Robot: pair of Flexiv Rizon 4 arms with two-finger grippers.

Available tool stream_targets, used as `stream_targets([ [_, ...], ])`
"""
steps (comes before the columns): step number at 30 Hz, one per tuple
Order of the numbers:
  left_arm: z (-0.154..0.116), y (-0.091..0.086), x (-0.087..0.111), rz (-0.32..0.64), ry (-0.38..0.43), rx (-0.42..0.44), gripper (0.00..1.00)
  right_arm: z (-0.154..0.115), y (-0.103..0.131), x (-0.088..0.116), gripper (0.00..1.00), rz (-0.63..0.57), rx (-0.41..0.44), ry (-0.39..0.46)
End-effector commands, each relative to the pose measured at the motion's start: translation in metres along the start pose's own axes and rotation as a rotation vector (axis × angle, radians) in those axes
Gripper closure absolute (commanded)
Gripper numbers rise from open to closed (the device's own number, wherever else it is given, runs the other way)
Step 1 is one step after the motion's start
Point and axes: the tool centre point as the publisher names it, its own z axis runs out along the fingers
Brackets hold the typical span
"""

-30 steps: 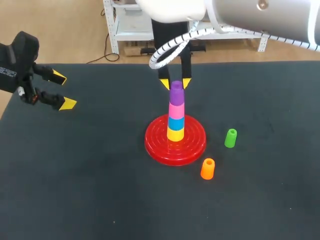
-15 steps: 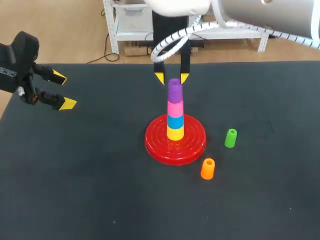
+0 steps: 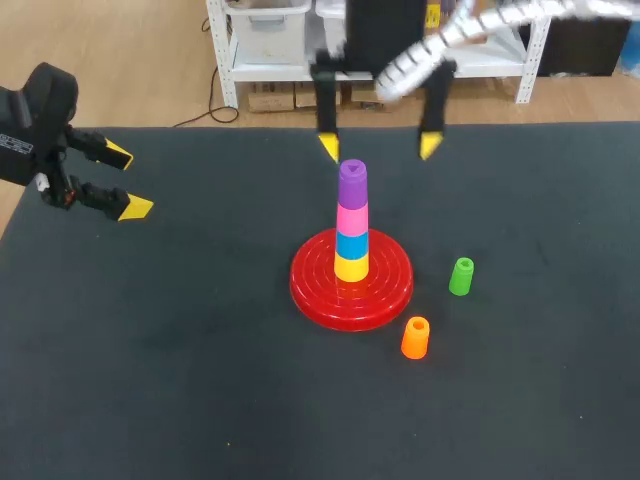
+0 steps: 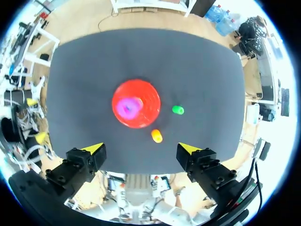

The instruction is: Pick up and stack the cylinders on the red base in this order: pink,purple,orange,green

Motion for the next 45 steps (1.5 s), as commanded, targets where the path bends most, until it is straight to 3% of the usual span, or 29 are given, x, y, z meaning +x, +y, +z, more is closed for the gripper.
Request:
stream_targets([
  [1, 0.001, 0.001, 0.001, 0.001, -0.001, 0.001, 0.0, 0.035, -0.026, 0.034, 0.0, -0.019, -0.119, -0.142],
  [9, 0.001, 0.001, 0.001, 0.001, -0.001, 0.001, 0.0, 0.092, -0.041, 0.058, 0.0, -0.04, -0.111, -0.074],
  [18, 0.001, 0.001, 0.001, 0.001, -0.001, 0.001, 0.0, 0.146, -0.042, 0.052, 0.0, -0.019, 0.142, -0.082],
  [39, 0.001, 0.001, 0.001, 0.001, -0.001, 0.001, 0.0, 0.148, -0.044, 0.049, 0.0, -0.004, 0.157, -0.062],
  [45, 0.001, 0.001, 0.001, 0.001, -0.001, 0.001, 0.0, 0.158, -0.044, 0.061, 0.0, -0.029, 0.101, -0.138],
])
